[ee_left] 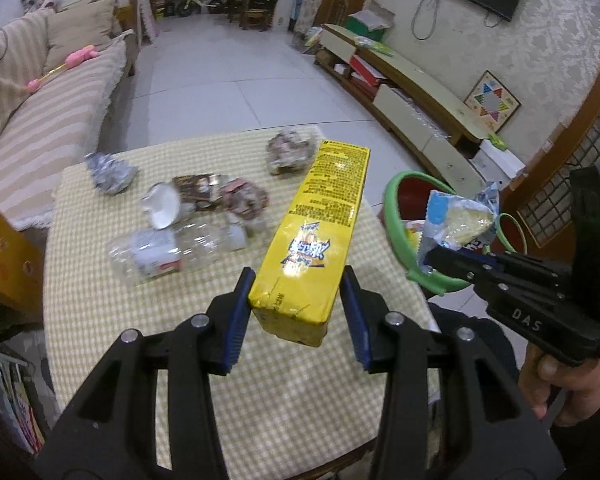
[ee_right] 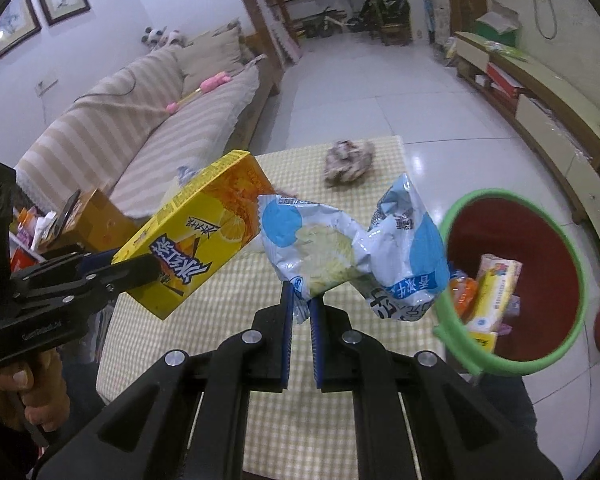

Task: Collect trash
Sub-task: 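Carry the yellow box and blue bag over the green bin and release both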

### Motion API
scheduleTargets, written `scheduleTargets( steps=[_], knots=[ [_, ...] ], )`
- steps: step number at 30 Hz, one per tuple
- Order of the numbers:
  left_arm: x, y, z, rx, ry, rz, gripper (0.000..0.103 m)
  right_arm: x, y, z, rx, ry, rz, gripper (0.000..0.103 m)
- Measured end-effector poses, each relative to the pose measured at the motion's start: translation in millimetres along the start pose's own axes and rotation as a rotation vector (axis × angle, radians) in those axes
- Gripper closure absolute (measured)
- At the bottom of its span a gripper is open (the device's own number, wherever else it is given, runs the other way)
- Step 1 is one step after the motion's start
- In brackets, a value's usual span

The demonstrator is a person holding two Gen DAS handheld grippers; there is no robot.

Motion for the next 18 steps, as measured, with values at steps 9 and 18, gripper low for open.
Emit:
scheduleTargets(
  steps=[9,18],
  knots=[
    [54,-23,-32,-0.009,-0.063,0.102,0.061,67,27,-9,0.057,-0.098,0.085,0.097],
    [116,-63,-66,-0.053,-0.126,0.190,0.061,136,43,-14,0.082,-0.198,0.146,0.097]
  ],
)
Point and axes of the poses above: each gripper's, at about its wrist camera, not at the fingertips, and y roughly against the way its jaws point, x to its right, z to its underside, the point moved 3 cm from there along -y, roughly the way its jaws point, and after that the axes turned 3 degrees about -x, right-handed, at the moved point
